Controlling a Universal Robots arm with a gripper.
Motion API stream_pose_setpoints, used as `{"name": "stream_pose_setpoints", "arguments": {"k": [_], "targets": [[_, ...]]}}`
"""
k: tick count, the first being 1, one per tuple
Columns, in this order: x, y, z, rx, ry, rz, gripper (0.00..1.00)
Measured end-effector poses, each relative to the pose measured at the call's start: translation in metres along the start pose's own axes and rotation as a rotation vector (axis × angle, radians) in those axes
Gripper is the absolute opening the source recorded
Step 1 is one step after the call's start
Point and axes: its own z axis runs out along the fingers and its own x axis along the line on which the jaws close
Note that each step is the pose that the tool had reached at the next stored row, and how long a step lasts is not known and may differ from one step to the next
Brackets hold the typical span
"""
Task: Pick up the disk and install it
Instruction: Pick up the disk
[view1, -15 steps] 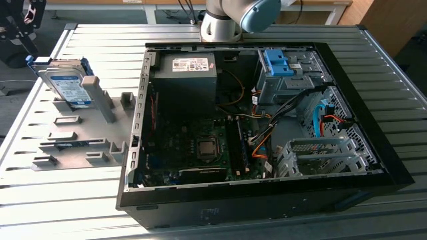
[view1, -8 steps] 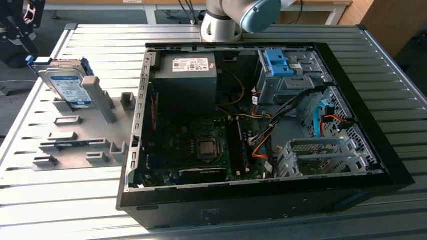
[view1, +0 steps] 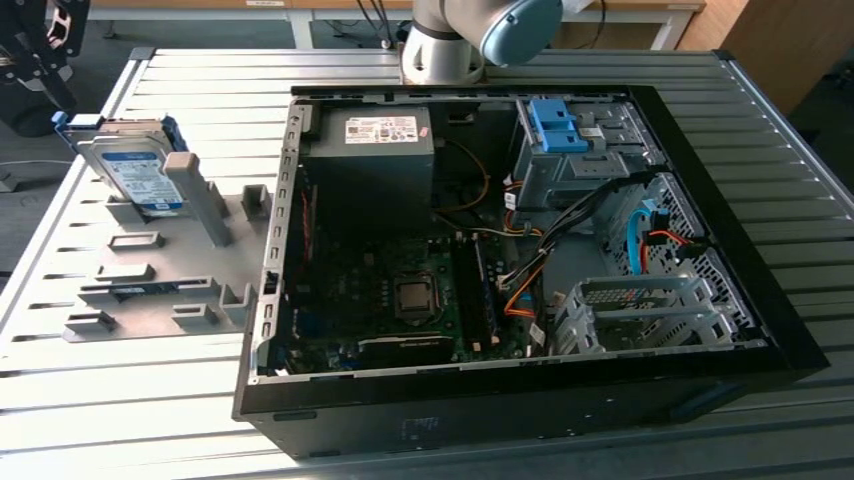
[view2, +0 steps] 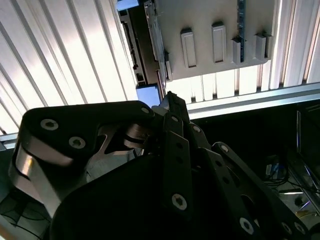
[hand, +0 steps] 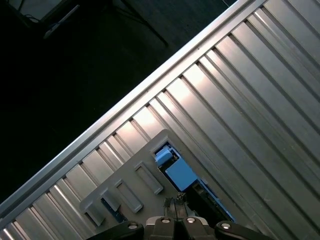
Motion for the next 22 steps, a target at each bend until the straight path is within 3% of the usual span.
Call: {"name": "stream_pose_setpoints", "arguments": {"k": [7,22], "targets": [[0.0,0.0,0.0001,0.0004,0.0005,-0.019,0.11],[0.0,0.0,0.0001,0.0037,0.0049,-0.159,0.11]]}}
